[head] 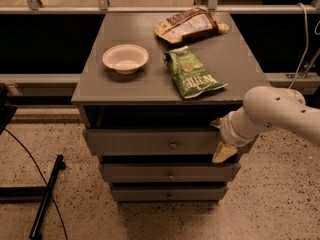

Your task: Open top drawer

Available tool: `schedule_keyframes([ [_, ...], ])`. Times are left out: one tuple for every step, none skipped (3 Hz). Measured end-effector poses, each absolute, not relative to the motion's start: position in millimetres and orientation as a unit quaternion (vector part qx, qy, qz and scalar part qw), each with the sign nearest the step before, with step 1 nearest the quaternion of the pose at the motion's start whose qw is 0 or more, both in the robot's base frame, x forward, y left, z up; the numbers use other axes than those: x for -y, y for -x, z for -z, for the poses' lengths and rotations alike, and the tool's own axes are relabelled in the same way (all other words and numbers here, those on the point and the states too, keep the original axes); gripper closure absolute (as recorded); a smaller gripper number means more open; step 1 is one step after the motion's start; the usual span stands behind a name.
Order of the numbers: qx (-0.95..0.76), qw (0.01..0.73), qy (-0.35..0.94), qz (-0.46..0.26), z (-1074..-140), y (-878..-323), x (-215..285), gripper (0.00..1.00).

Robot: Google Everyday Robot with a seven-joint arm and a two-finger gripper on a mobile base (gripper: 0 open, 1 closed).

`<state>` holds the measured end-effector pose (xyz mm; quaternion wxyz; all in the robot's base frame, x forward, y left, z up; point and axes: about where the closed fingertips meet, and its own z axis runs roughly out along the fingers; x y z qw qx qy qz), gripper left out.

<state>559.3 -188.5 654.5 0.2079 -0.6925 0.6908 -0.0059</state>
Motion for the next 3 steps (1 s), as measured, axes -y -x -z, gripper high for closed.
schedule_keyframes([
  [-0.683, 0.200, 0.703, -0.009, -657.2, -535.2, 185.8, 0.26],
  [-0.673, 0.194, 0.713, -0.029, -658.8, -506.9, 179.5, 0.32],
  [-0.664, 0.192, 0.721, -0.049, -667.0, -478.1, 173.8, 0.35],
])
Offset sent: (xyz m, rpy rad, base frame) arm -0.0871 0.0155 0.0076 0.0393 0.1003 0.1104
